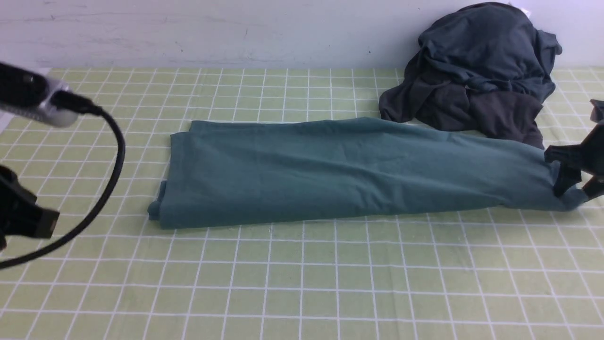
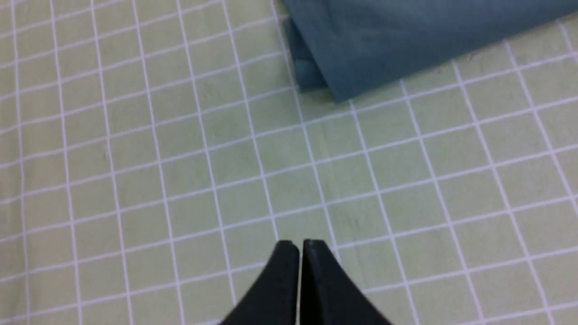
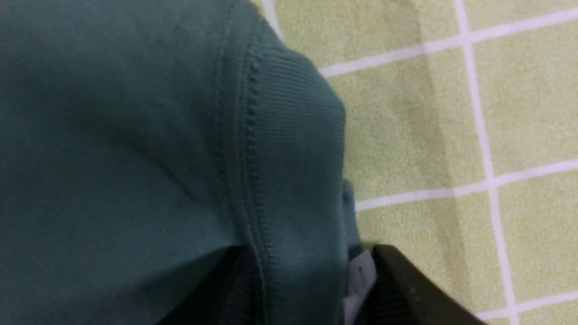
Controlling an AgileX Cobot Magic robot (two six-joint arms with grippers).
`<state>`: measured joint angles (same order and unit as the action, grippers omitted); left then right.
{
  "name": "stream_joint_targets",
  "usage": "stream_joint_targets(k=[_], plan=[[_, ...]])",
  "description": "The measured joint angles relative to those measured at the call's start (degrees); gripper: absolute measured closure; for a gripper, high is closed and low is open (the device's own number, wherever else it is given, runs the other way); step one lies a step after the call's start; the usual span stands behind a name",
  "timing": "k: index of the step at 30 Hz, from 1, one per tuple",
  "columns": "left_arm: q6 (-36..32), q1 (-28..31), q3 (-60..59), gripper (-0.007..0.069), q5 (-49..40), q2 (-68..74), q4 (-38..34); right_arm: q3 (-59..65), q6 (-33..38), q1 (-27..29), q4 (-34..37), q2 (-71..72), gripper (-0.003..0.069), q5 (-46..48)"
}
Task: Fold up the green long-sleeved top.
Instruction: Use the right arm to clamp the right edge of the fabric, then use the right arm to drag the right edge of the fabric to the left and folds it over the left edge
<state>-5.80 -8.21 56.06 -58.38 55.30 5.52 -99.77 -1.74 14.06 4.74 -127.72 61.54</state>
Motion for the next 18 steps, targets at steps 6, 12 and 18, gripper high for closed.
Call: stream_joint_targets(k=[6,12,18], plan=[[4.65,0.0,-5.0,0.0628,-0.83,-4.06,4.03,0.0,4.03,-0.26,-1.44,2.56,0.0631,1.76],[6.9,0.0,-8.16,0.0628,-0.33,-5.62,4.56,0.0,2.39,-0.26,-11.28,11.77,0.0636,4.43],[11.36,0.0,-15.37,0.0628,10.39,-5.65,4.49,0.0,-0.46,-4.52,-12.28,24.78,0.0636,4.45]])
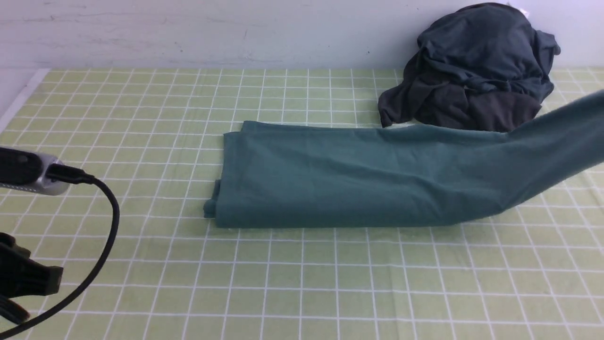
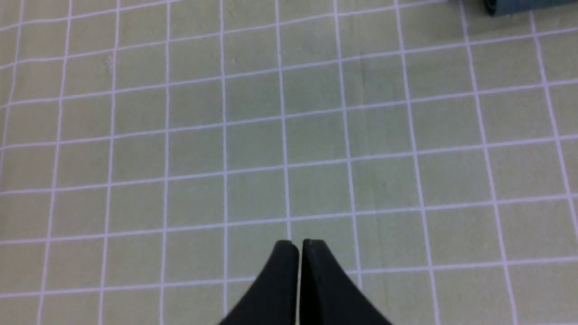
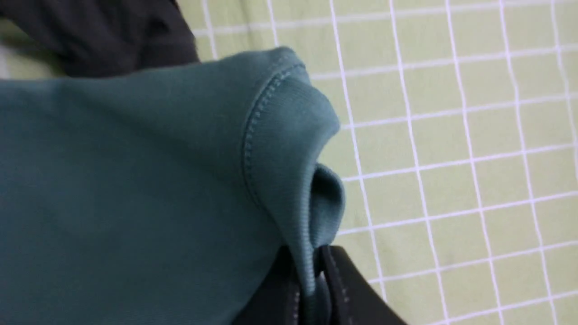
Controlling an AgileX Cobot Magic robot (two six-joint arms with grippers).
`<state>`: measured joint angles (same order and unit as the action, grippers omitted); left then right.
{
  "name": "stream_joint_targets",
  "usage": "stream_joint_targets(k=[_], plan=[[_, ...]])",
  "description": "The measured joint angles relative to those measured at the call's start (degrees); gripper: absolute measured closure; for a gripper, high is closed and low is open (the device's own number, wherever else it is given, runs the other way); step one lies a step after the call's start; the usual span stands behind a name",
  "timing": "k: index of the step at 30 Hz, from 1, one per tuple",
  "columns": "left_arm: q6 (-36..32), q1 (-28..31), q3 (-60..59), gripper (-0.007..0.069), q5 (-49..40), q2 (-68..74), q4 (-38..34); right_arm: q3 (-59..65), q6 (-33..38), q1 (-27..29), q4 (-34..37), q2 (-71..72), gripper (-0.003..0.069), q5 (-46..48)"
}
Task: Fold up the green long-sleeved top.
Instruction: Use the right arm to drag the right edge of the fabric to the left and folds it over the left edge
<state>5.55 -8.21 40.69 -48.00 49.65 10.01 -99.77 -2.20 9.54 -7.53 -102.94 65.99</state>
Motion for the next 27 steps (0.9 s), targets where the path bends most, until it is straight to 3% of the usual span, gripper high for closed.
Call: stream_joint_targets(k=[4,5,7,11,17,27], plan=[[2.72,0.0,-3.34,0.0628,5.9,0.0,-0.68,-0.12,-1.04,-14.05,3.07,5.51,0.0636,-5.63],[2.72,0.0,-3.37,0.0628,6.08,0.0,-0.81,-0.12,-1.17,-15.46,3.36,5.51,0.0636,-6.34],[2.97,0.0,-3.49,0.0628,6.37,0.0,-1.55,-0.12,-2.91,-24.22,5.36,3.98,0.0636,-10.44],[3.09,0.0,-3.49,0.0628,7.16,0.0,-2.59,-0.12,-5.09,-34.3,7.53,-2.93,0.0636,-17.4],[2.99,0.0,-3.49,0.0628,7.53,0.0,-2.93,-9.21,-5.75,-42.82,12.16,-17.33,0.0636,-19.35],[2.99,0.0,-3.6,0.0628,7.53,0.0,-2.97,-38.01,-5.8,-48.27,15.68,-38.54,0.0627,-12.29]])
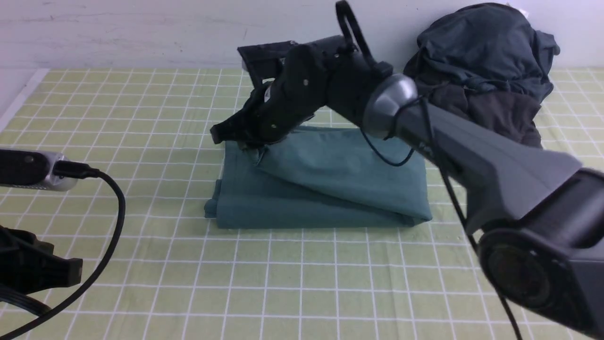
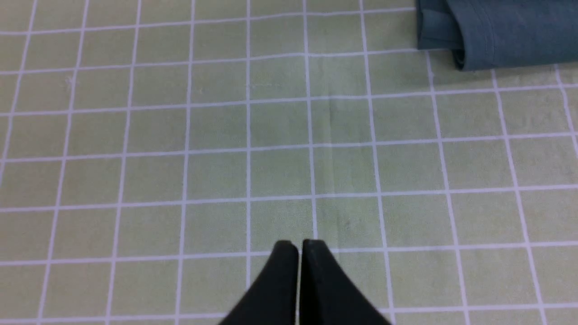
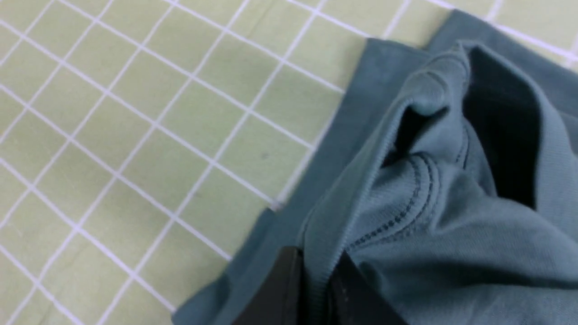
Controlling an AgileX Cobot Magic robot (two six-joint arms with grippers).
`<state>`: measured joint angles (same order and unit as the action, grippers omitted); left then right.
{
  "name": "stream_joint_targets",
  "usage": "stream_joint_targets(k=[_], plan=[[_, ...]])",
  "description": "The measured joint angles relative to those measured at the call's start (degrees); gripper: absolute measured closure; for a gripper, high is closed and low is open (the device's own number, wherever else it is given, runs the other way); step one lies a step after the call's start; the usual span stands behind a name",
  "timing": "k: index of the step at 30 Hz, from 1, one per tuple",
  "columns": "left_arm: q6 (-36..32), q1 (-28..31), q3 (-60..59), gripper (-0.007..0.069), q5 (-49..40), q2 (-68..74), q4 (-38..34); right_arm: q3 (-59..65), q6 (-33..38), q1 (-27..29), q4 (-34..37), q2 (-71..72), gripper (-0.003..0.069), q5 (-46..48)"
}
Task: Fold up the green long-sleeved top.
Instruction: Use the right arm to drag the right edge of the fabric to the left and folds it over the left edge
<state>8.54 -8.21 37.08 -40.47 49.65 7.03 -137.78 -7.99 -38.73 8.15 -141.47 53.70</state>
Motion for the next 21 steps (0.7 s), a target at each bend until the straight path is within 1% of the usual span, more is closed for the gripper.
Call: stream_joint_targets(k=[2,4,7,8,10,12,13,15,17,18,20,21], plan=[[0.0,0.0,-0.36,0.0628,0.02,0.0,0.0,-3.67,0.27,-0.88,0.05,-2.53,0.0603,0.77],[0.0,0.0,-0.58,0.0628,0.02,0.0,0.0,-6.09,0.46,-1.39,0.23,-3.66,0.0554,1.64],[0.0,0.0,-0.64,0.0628,0.02,0.0,0.0,-8.18,0.66,-1.52,-0.27,-3.8,0.045,2.73],[0.0,0.0,-0.64,0.0628,0.07,0.0,0.0,-9.69,0.78,-1.52,-1.15,-3.69,0.0387,3.43],[0.0,0.0,-0.64,0.0628,0.07,0.0,0.0,-10.66,1.03,-1.52,-2.08,-3.63,0.0344,4.12],[0.0,0.0,-0.66,0.0628,0.13,0.0,0.0,-12.28,1.5,-1.46,-3.82,-3.51,0.0268,6.68],[0.0,0.0,-0.66,0.0628,0.16,0.0,0.0,-12.42,1.5,-1.26,-4.0,-3.51,0.0259,8.16],[0.0,0.0,-0.71,0.0628,0.3,0.0,0.0,-12.42,1.5,-1.12,-4.11,-3.59,0.0266,9.61],[0.0,0.0,-0.76,0.0628,0.47,0.0,-0.19,-11.99,1.25,-0.82,-4.36,-4.31,0.0338,12.25],[0.0,0.0,-0.76,0.0628,0.63,0.0,-0.5,-11.55,0.99,-0.83,-4.14,-4.95,0.0394,12.75],[0.0,0.0,-0.76,0.0628,1.25,0.0,-0.97,-11.13,0.93,-0.83,-3.14,-6.17,0.0467,12.76],[0.0,0.0,-0.76,0.0628,1.56,0.0,-1.18,-10.97,0.98,-0.83,-2.26,-6.83,0.052,12.7]])
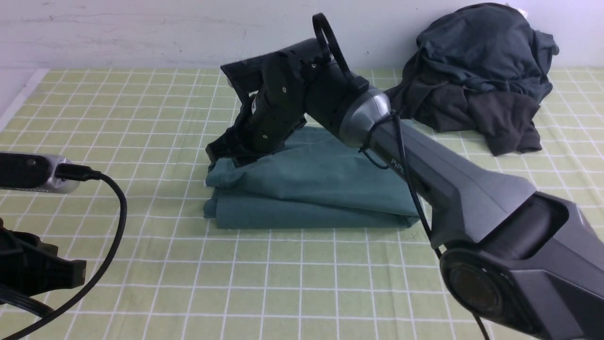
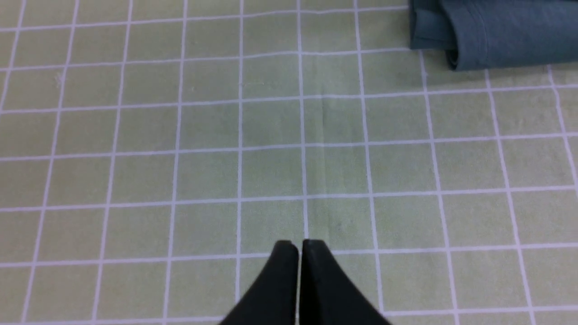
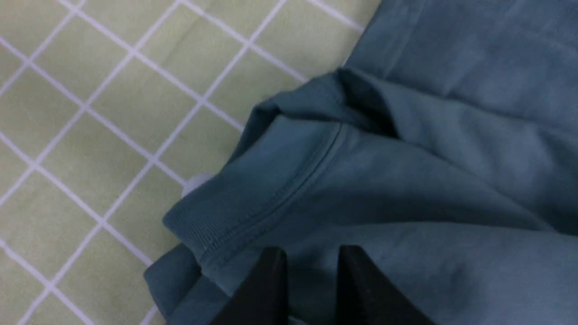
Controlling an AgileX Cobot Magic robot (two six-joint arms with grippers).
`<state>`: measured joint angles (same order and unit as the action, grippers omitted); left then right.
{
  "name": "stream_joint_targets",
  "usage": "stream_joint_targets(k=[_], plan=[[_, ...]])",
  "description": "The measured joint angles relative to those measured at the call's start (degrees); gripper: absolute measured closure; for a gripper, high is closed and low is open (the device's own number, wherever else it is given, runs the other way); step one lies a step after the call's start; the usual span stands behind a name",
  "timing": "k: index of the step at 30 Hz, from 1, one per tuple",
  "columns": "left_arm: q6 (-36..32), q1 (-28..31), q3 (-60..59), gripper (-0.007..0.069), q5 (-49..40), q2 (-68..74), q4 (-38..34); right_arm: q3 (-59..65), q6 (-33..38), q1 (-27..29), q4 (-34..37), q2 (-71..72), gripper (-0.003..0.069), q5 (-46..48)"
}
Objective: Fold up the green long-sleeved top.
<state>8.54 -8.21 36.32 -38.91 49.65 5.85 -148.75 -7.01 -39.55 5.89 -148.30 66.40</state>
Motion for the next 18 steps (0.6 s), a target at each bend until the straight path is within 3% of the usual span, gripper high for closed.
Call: stream_joint_targets(k=[2,4,9,14,18], plan=[[0.0,0.0,0.0,0.0628,0.55,0.0,-0.26,0.24,2.23,-0.22,3.16,-1.77,0.0617,-0.56],[0.0,0.0,0.0,0.0628,0.97,0.0,-0.26,-0.13,5.68,-0.47,4.97,-2.15,0.0652,-0.15],[0.0,0.0,0.0,0.0628,1.24,0.0,-0.26,-3.36,10.6,-0.31,6.32,2.97,0.0671,3.06],[0.0,0.0,0.0,0.0628,1.24,0.11,-0.26,-4.63,11.44,0.85,6.43,15.86,0.0673,4.85],[0.0,0.0,0.0,0.0628,1.24,0.56,-0.26,1.36,12.39,3.74,2.31,33.38,0.0673,5.39]])
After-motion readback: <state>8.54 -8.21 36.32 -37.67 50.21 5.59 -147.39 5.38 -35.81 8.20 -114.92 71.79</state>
